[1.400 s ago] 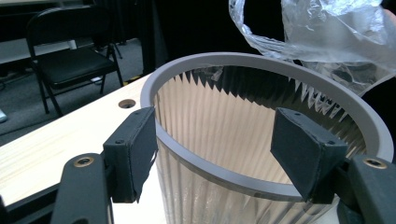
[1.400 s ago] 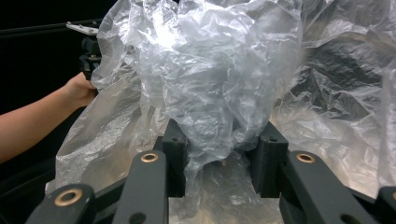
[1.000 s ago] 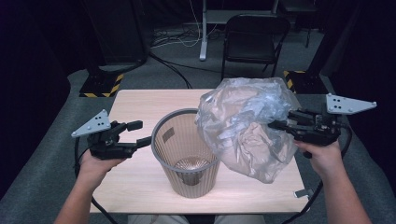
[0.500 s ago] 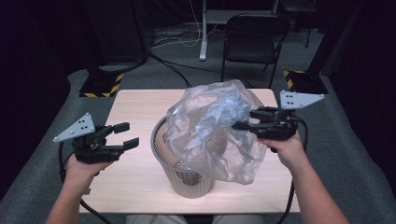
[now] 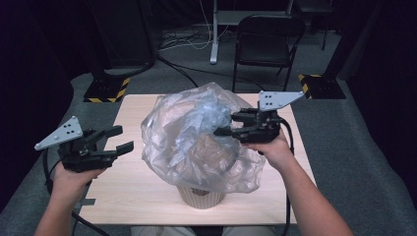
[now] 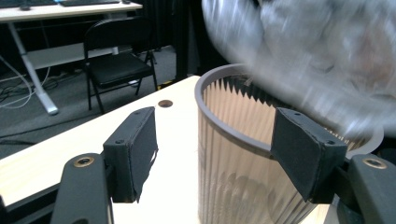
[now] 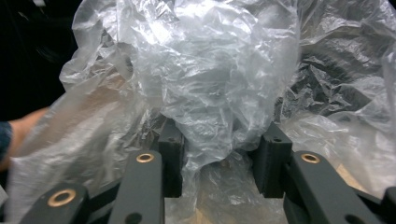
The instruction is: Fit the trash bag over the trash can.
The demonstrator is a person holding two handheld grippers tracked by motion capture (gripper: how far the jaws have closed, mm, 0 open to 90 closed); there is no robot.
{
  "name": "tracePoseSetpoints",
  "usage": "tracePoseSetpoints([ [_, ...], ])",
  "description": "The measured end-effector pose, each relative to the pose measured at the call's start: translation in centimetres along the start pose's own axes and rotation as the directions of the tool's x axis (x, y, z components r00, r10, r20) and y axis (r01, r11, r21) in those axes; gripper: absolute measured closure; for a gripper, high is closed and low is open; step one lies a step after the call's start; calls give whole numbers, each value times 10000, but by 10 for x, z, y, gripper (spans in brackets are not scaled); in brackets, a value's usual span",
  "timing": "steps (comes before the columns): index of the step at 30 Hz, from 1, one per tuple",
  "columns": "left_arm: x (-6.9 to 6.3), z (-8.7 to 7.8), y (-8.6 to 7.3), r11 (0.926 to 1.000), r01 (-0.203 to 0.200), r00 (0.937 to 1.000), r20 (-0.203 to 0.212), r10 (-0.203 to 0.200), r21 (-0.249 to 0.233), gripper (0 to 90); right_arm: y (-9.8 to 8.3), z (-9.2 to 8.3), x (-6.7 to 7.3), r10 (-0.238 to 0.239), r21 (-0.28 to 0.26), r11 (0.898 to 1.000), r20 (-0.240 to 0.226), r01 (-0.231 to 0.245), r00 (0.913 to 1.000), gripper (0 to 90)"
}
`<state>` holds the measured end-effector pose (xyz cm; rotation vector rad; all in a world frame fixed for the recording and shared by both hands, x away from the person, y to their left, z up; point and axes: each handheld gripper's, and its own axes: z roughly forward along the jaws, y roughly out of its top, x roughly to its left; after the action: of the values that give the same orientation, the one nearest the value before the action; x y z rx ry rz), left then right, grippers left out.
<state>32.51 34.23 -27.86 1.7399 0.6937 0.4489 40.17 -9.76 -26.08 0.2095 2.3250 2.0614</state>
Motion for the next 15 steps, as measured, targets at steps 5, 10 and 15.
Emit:
tracePoseSetpoints([
  [5,4,0,-4,9998,205,9997,-112,-204,26,314,-19,18,-2,186,557,9983,-162,-176,9997,597],
  [10,4,13,-7,9996,272,9996,90,-272,85,315,-26,23,-2,168,910,9957,-164,-152,9997,581],
  [15,5,35,-13,9988,342,9990,289,-352,348,322,-30,24,-3,190,995,9949,-62,-183,9998,552],
])
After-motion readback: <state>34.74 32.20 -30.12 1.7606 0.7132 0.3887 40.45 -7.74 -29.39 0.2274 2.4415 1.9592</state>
